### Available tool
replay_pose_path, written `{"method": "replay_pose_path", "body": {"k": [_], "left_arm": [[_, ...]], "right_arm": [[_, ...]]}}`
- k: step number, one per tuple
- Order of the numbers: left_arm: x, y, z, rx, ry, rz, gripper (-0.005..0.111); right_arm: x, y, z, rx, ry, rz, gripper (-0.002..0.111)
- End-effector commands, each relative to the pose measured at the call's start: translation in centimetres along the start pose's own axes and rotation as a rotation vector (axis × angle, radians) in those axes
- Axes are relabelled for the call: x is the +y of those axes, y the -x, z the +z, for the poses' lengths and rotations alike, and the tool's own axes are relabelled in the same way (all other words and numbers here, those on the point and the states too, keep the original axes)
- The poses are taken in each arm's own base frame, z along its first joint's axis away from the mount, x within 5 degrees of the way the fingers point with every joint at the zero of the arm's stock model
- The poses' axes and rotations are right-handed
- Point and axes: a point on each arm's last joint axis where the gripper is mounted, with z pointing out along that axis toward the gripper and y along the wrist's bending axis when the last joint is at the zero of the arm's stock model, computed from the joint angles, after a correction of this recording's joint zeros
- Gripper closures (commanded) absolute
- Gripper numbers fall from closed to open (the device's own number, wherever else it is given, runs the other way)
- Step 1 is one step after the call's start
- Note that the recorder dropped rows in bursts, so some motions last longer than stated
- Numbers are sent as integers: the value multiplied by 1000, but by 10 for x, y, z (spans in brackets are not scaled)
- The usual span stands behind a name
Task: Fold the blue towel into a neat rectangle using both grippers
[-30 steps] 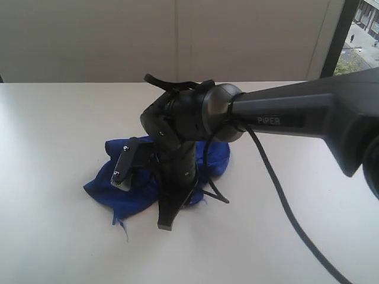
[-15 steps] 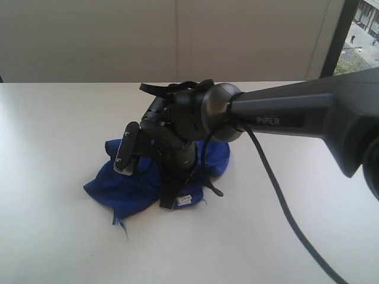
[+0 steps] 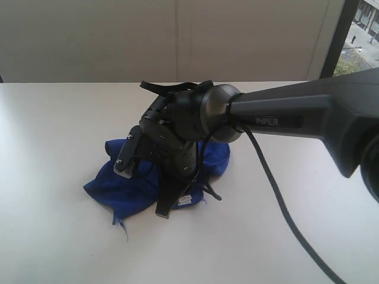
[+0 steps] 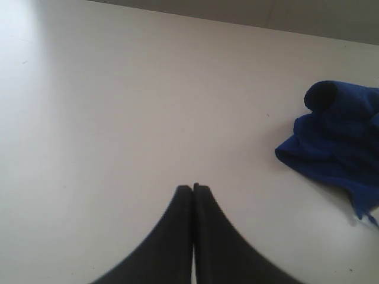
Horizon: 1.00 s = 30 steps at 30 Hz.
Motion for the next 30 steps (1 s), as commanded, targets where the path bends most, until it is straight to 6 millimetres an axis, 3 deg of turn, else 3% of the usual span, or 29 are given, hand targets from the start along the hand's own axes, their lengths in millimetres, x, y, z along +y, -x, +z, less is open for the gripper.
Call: {"method": "replay_pose_path", "body": {"k": [1, 4, 12, 15, 20, 30], "left_arm": [[0, -1, 0, 0, 3, 1, 107], [0, -1, 0, 0, 3, 1, 107], [0, -1, 0, 0, 3, 1, 107], [0, -1, 0, 0, 3, 1, 107], [0, -1, 0, 0, 3, 1, 107], [0, -1, 0, 4, 3, 1, 107]], "right_arm": [[-1, 4, -2, -43, -6, 8, 77], [-1, 6, 2, -60, -9, 5, 77], [2, 5, 10, -36, -5, 2, 107], [-2, 4, 7, -26, -33, -21, 108], [-14, -2, -16, -9, -115, -40, 108], [-45, -22, -86, -3, -331, 21, 108]]}}
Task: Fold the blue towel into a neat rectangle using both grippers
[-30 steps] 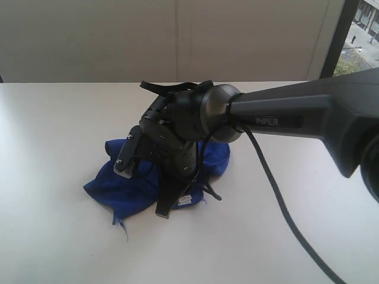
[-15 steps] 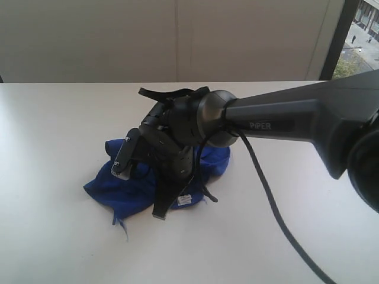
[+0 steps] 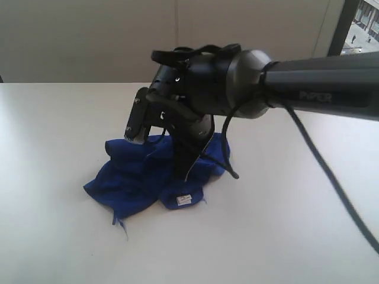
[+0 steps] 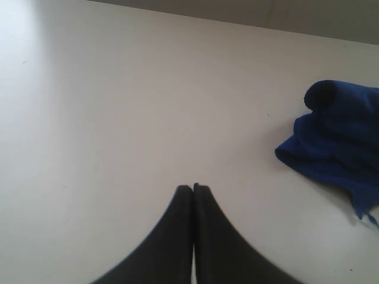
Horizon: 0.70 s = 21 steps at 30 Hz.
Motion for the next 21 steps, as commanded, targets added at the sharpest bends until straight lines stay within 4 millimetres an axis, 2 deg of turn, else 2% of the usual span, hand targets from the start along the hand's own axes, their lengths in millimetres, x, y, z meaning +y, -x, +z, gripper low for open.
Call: {"method": "replay_pose_path", "body": {"k": [1, 10, 17, 18, 21], "left_arm": [[0, -1, 0, 4, 3, 1, 107], [0, -2, 0, 7, -1, -12, 107], [-1, -2, 0, 11, -15, -47, 107], [-2, -2, 0, 7, -24, -72, 107], [-5, 3, 0, -37, -58, -158, 107]], "right_arm": [[-26, -14, -33, 20, -141, 67, 108], [-70, -50, -97, -18, -311, 208, 108], [-97, -95, -149, -28, -413, 357, 108], [-102, -107, -164, -38, -431, 400, 108], [-106, -126, -188, -65, -458, 459, 108]]}}
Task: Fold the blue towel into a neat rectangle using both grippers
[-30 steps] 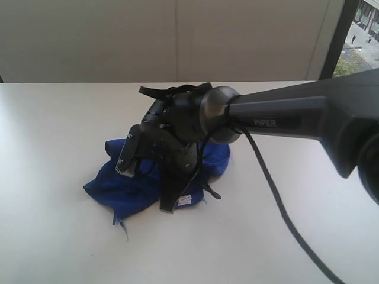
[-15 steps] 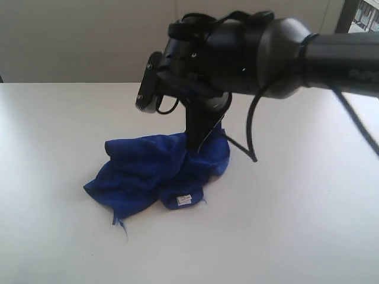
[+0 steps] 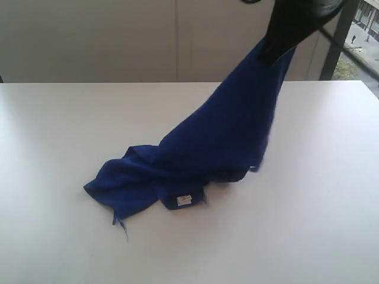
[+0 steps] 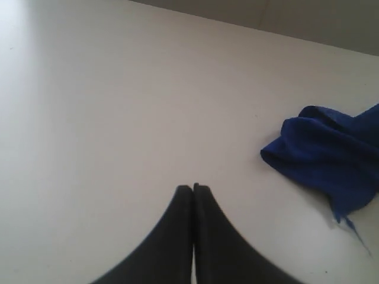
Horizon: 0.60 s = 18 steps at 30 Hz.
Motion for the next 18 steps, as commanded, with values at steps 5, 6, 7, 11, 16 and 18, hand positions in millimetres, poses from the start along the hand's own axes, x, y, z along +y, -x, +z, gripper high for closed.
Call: {"method": "replay_pose_path", "body": {"k": [5, 6, 7, 11, 16, 18], "left_arm": [[-6, 14, -1, -152, -90, -268, 107], [-6, 14, -1, -156, -92, -289, 107], [-6, 15, -1, -164, -93, -299, 107], [-4, 26, -4, -285, -104, -359, 107], [-11, 45, -9, -345, -156, -255, 107], [-18, 61, -10, -362, -187, -180, 107]], "right_arm": [[-42, -32, -43, 2, -84, 112, 108], [-43, -33, -43, 2, -83, 116, 108], [-43, -35, -43, 8, -79, 125, 108], [-38, -51, -22, 104, -67, 145, 108], [-18, -81, 12, 267, -14, 116, 108], [-13, -89, 20, 294, -2, 121, 108]]}}
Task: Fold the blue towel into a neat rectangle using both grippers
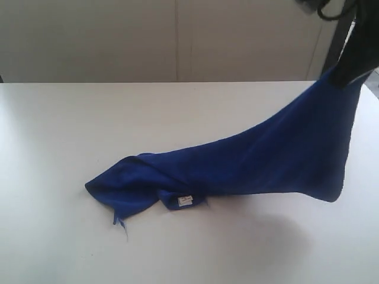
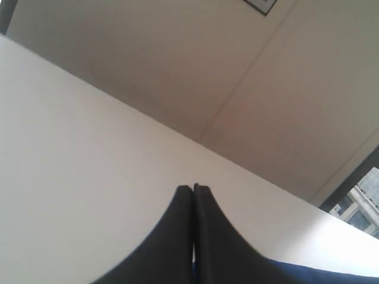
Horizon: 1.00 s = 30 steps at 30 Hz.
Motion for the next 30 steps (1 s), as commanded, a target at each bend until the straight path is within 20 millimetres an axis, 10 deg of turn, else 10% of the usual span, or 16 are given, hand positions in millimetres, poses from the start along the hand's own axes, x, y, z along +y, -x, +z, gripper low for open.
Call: {"method": "replay_pose_path", "body": {"k": [1, 7, 13, 23, 30], "left_arm": [[-26, 30, 9, -45, -112, 146, 107], [-72, 65, 61, 129, -204, 373, 107], [-109, 51, 142, 459, -328, 379, 107], [-56, -15, 236, 668, -28, 706, 107], [-36, -5, 266, 620, 142, 882, 107]], "right_arm": [[8, -15, 20, 71, 21, 14, 108], [23, -31, 44, 111, 70, 0, 108], [29, -40, 59, 109, 93, 54, 108], [38, -38, 65, 84, 131, 65, 108], [51, -28, 104, 82, 170, 88, 108]]}}
